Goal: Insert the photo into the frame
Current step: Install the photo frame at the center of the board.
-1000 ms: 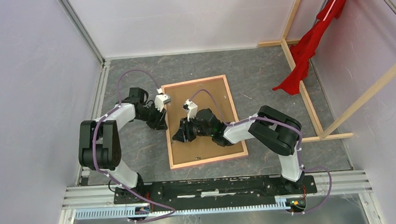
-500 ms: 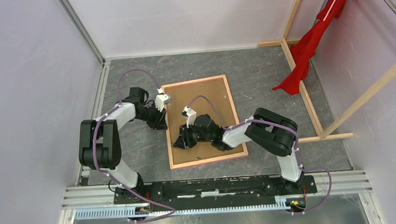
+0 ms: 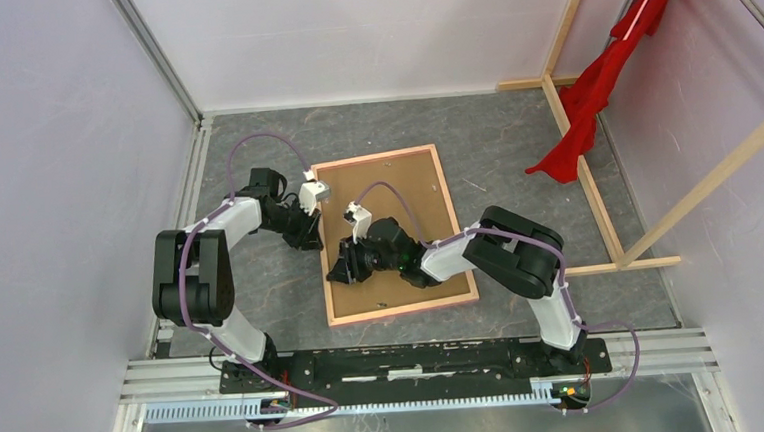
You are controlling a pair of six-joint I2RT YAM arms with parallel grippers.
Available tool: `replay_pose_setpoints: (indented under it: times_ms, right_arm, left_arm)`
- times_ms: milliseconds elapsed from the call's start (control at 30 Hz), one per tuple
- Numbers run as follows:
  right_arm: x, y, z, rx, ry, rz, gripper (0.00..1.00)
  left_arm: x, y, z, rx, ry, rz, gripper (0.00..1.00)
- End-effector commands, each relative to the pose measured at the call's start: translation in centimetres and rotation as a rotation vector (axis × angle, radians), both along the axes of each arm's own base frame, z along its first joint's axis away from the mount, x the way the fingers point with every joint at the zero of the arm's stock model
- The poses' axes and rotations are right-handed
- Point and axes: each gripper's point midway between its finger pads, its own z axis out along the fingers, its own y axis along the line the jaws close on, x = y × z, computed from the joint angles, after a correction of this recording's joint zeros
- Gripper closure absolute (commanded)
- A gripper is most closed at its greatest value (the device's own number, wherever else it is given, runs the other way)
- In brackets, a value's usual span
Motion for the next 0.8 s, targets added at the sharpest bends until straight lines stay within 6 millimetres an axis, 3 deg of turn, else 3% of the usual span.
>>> replay_pose_setpoints:
  times_ms: [0, 267, 433, 600, 767]
  right_arm:
    - [0.8, 0.2, -0.9, -0.030, -0.010, -0.032, 0.61]
    - [0.9, 0.4, -0.7, -0.021, -0.013, -0.029, 0.62]
    - [1.0, -0.2, 3.2, 0.065, -0.040, -0.011, 0.61]
    - [5.0, -1.6, 8.0, 0.148, -0.105, -0.072, 0.58]
    - [10.7, -3.0, 7.3, 0.103, -0.129, -0.150, 0.56]
  left_arm:
    - [0.7, 0.0, -0.3, 0.020, -0.041, -0.047, 0.71]
    - [0.6, -0.1, -0.3, 0.024, -0.039, -0.057, 0.72]
    - [1.2, 0.0, 0.5, 0.022, -0.039, -0.048, 0.72]
    - [5.8, 0.6, 3.3, -0.057, -0.040, 0.093, 0.67]
    - [9.5, 0.4, 3.9, -0.131, 0.014, 0.204, 0.65]
